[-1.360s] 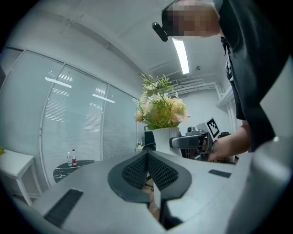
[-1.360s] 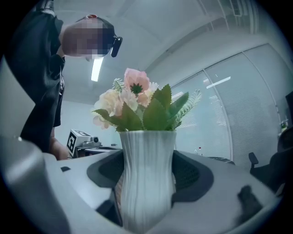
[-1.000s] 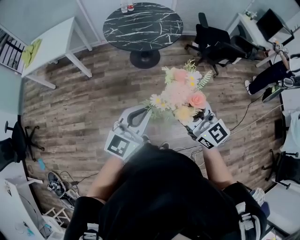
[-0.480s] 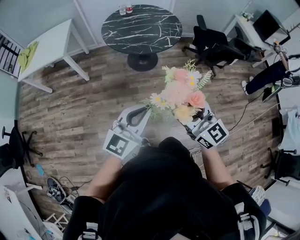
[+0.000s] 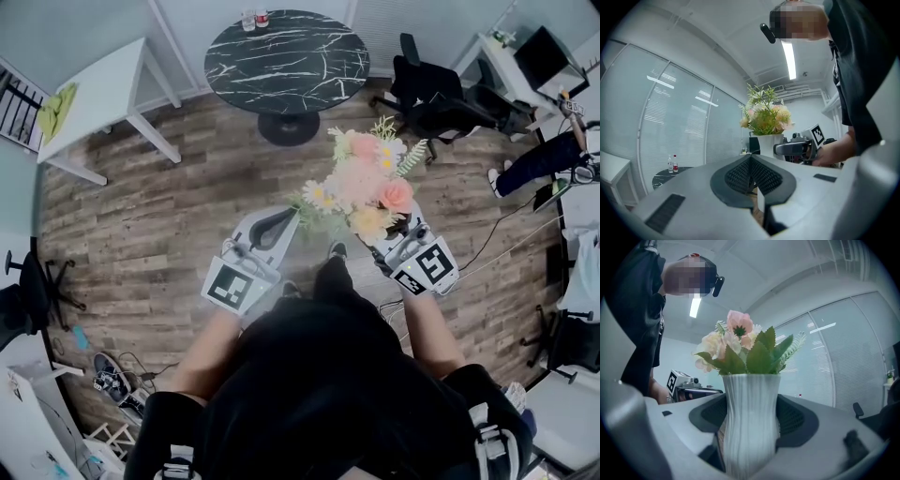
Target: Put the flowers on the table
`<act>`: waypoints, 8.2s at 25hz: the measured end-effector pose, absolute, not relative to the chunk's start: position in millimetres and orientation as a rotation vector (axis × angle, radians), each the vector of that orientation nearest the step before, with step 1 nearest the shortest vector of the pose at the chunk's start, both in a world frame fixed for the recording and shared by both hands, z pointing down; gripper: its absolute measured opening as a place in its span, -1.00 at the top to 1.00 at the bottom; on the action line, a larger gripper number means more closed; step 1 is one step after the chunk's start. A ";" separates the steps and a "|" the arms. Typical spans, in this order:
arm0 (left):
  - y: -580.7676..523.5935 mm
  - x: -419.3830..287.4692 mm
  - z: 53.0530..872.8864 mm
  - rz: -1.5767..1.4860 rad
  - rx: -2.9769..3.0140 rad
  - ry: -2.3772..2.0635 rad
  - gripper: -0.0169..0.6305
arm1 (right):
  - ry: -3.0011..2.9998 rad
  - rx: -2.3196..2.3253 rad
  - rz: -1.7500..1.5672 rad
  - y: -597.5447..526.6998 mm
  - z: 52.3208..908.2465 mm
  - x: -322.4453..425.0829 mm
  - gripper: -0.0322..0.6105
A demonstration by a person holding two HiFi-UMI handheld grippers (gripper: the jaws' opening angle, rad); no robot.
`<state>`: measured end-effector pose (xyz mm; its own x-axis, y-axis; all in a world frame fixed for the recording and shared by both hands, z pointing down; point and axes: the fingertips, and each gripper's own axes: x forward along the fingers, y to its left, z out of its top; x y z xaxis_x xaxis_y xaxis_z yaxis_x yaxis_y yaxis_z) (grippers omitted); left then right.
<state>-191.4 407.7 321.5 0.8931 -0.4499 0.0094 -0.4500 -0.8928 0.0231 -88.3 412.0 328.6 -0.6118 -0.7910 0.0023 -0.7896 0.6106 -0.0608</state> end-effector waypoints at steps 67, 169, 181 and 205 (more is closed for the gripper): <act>37.0 -9.9 348.1 0.060 3.005 -0.848 0.91 | 2.876 -1.251 -0.093 29.3 355.3 82.6 -0.14; -470.4 29.2 627.2 0.203 2.641 -1.207 0.91 | 2.893 -1.276 -0.062 -507.0 636.3 101.9 -0.13; -459.4 22.0 615.0 0.251 2.581 -1.255 0.91 | 2.981 -1.230 -0.141 -495.7 635.0 104.9 -0.14; -370.2 42.6 476.7 0.141 2.744 -1.189 0.92 | 3.071 -1.001 -0.207 -380.3 491.9 114.5 0.00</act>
